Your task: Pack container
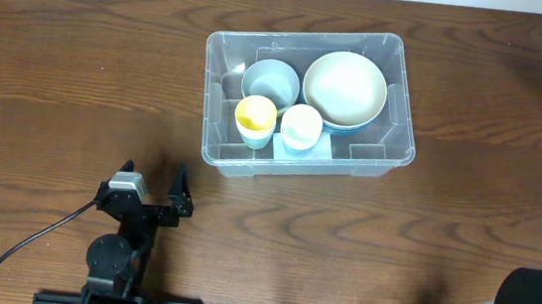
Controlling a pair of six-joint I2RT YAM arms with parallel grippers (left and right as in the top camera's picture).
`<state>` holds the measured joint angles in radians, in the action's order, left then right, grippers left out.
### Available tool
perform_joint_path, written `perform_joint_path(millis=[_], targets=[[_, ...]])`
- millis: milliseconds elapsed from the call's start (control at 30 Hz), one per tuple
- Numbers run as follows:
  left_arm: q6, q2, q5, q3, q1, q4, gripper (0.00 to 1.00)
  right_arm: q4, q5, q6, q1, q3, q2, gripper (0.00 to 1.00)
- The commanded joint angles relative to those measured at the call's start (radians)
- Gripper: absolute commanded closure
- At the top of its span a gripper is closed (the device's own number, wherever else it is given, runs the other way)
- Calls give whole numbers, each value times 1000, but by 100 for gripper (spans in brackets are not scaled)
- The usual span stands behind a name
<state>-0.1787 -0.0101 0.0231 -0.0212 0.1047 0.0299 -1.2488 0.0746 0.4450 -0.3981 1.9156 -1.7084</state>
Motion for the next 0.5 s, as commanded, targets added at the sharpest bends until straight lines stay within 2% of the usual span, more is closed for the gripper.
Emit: perform_joint_path(millis=[0,200,467], targets=[[21,5,-15,17,-6,42,2,-1,0,14,-2,-1,-5,1],[21,5,-14,17,-6,42,2,-1,0,14,79,-1,-8,1],[21,5,-15,17,-6,42,2,0,0,14,411,-1,19,1]])
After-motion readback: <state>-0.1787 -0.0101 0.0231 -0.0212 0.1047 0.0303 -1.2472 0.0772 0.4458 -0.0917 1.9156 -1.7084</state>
